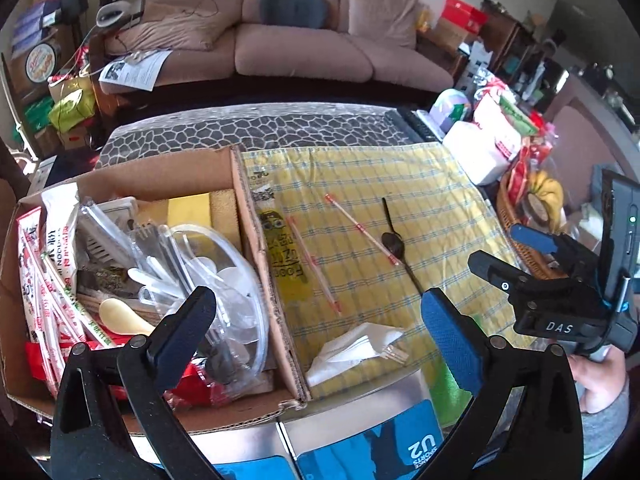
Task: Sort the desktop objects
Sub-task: 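Move both grippers back from the box to the tablecloth, then grasp a black plastic spoon by its bowl with the right gripper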
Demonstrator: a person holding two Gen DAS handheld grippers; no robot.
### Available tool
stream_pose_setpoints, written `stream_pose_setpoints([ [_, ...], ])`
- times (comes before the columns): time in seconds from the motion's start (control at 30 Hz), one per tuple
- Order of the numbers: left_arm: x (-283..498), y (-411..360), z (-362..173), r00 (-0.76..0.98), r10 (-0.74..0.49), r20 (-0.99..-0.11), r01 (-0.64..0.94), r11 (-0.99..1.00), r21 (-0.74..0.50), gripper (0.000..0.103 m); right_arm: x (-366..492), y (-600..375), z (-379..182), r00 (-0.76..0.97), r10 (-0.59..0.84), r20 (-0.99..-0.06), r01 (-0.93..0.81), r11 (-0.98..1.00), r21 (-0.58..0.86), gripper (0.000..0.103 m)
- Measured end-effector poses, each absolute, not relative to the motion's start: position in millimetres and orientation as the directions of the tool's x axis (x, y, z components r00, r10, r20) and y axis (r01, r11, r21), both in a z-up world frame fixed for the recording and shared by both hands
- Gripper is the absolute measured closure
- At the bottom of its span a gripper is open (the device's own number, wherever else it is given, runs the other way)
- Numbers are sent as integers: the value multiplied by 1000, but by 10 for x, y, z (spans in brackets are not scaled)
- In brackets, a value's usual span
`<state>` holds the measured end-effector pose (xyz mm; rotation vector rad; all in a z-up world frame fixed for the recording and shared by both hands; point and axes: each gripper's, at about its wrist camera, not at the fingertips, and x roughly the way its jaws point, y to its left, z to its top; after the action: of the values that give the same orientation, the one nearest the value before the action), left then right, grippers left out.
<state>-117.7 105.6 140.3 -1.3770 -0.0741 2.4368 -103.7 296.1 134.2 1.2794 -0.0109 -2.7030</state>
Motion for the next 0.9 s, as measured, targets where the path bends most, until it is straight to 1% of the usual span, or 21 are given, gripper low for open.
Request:
stream_pose_setpoints([
  [0.23, -1427, 1714, 1185, -430, 338, -837, -322, -924, -207, 0, -1119, 3556, 1065, -603, -133, -786, 68, -991, 115, 1],
  [0.3, -1510, 1884, 1115, -421, 341, -841, -328, -921, -209, 0, -1131, 3671, 951, -598, -138, -789, 62, -990, 126, 5],
  [0.37, -1611, 2035, 1040, -406, 355, -842, -336, -915, -223, 1, -1152, 3765, 824, -589, -144, -795, 54, -989, 139, 18],
  [0.4, -1670, 2103, 1000, -398, 362, -843, -339, -912, -231, 1, -1165, 3807, 758, -584, -148, -798, 51, -988, 146, 22],
  [0.47, -1788, 2212, 897, -382, 365, -849, -330, -912, -244, 4, -1206, 3868, 623, -575, -159, -803, 49, -986, 160, 34],
  [0.53, -1907, 2297, 783, -367, 357, -859, -317, -916, -245, 6, -1259, 3910, 492, -569, -172, -804, 47, -983, 177, 42],
  [0.63, -2041, 2361, 628, -362, 345, -866, -298, -923, -243, 6, -1367, 3928, 315, -561, -199, -804, 52, -977, 206, 49],
  [0.9, -2280, 2252, 365, -361, 331, -872, -203, -940, -273, 6, -1812, 3743, -55, -517, -248, -819, 99, -968, 231, 49],
])
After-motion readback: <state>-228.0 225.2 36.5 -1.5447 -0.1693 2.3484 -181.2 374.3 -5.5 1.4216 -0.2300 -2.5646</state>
